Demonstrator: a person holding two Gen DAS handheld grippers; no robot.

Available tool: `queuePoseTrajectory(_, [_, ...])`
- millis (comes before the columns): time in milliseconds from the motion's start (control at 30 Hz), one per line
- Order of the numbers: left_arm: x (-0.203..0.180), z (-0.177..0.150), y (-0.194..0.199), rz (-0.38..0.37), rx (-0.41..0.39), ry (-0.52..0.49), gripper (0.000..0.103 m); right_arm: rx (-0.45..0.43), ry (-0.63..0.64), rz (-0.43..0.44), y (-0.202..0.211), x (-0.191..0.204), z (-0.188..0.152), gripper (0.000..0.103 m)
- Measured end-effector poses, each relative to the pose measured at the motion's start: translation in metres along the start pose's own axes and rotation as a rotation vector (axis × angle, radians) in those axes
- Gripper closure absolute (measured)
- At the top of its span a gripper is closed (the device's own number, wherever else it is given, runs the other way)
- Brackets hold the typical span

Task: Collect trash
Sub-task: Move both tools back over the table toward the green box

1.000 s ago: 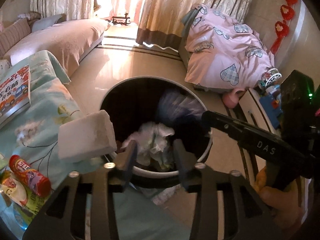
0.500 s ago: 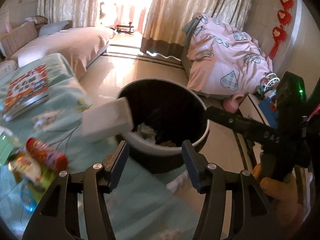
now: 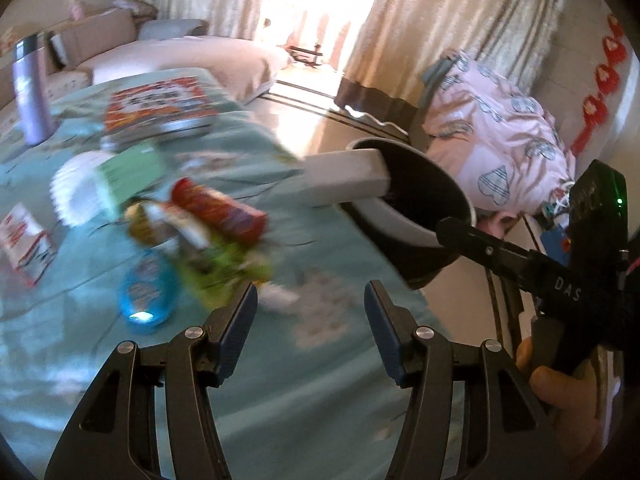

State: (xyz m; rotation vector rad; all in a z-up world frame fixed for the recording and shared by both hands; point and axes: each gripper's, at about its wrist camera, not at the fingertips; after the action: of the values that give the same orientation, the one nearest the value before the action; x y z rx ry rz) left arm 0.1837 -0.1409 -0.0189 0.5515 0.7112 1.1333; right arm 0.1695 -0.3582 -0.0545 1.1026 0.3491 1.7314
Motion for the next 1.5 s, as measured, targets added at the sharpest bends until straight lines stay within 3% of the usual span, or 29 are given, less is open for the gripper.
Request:
queuePoseTrajectory(233, [0.048,-0.016,0.013,0.055,-0.011,0.060,0.047,0.020,0.025,0.009,-0.016,0.023,-0.005,0.022])
queuePoseTrajectory(500, [0.077,-0.023,0.015,0.100,-0.011,0.113,0.047,0.029,0.035,0.024,-0.029,0.040,-0.009,0.022])
queuePoseTrajectory(767, [0.086,0.000,0.016,0.148,-0.041,0.086,0.045,0.016,0.055,-0.004,-0.039,0.044,0.001,0.022])
queuePoseTrajectory(1000, [0.101,0.028,0.008,0.216,-0.090,0.063,0.031,-0.016,0.049,-0.061,-0.049,0.027,0.027,0.022])
queuePoseTrajectory(1367, [0.106,0.050,-0.026,0.240,-0.069,0.013,0.030,0.037,0.003,-0.075,-0.090,0.001,0.045,0.022])
queuePoseTrajectory(1433, [0.107,0.050,-0.028,0.232,-0.069,0.006,0.037,0.047,0.009,-0.073,-0.094,0.001,0.044,0.025])
queuePoseTrajectory(1500, [0.107,0.051,-0.029,0.210,-0.068,0.005,0.059,0.051,0.022,-0.075,-0.096,0.002,0.043,0.051])
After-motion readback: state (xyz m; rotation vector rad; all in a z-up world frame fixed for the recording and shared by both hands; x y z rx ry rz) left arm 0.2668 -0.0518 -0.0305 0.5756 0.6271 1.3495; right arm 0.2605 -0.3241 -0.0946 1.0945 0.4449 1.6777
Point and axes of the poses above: each gripper's, at about its wrist camera, not at the fingertips, and y roughly against the way its jaws point, x to its left, z to its top, and after that the axes turned 2 degrees about z, right-handed
